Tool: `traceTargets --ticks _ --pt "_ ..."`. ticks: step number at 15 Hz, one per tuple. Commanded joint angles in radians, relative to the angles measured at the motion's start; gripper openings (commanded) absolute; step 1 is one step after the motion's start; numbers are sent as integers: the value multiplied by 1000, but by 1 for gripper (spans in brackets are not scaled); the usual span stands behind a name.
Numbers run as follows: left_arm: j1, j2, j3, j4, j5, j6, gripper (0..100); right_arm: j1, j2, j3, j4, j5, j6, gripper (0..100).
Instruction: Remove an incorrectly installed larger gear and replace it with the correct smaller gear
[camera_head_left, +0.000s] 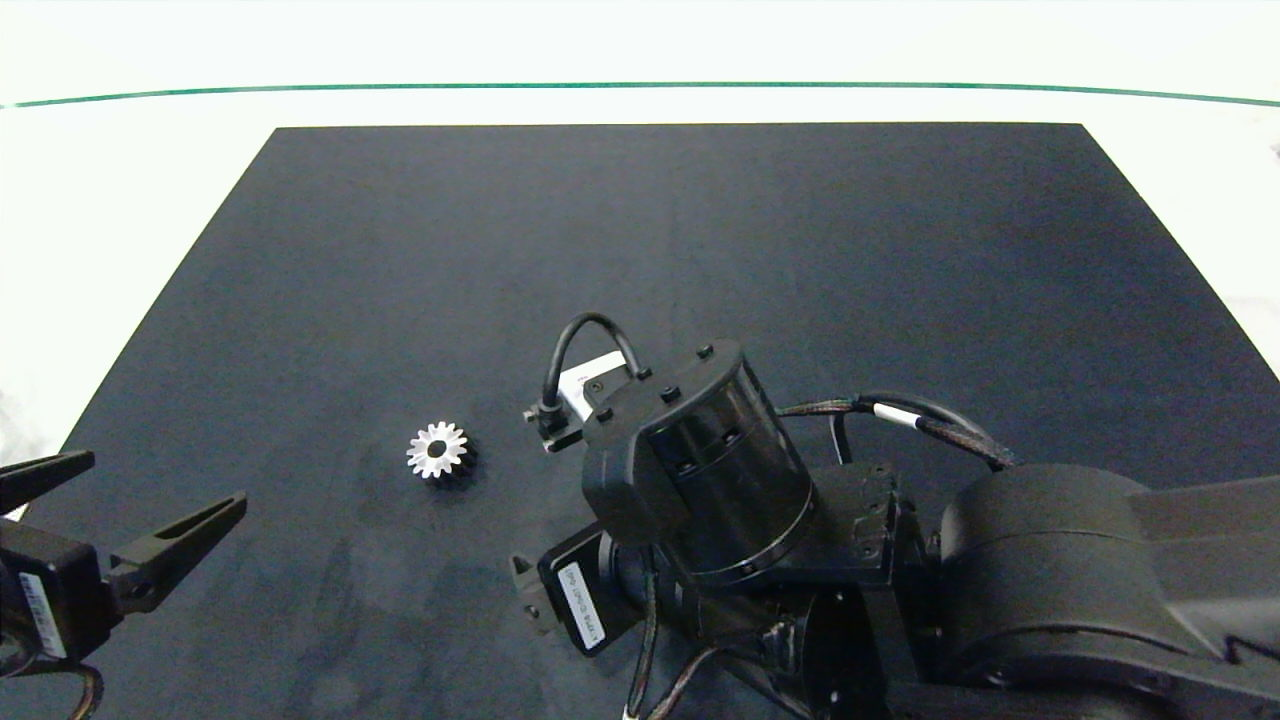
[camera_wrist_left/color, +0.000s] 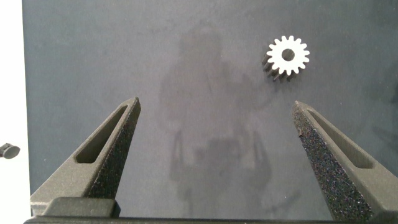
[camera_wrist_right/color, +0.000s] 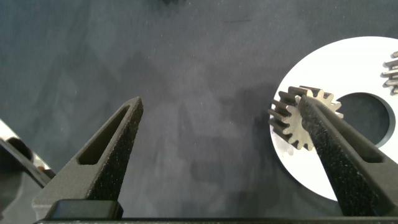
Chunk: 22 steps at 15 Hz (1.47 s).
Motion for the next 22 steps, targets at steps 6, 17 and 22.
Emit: traceTargets --ticks 6,17,22 --pt "0 -10 11 -2 1 1 100 10 18 -14 -2 -3 25 100" --pt "0 -23 12 0 7 -1 100 -275 -453 226 64 -186 -32 100" --pt "2 -74 21 0 62 -4 100 -573 -754 382 74 -261 -50 100"
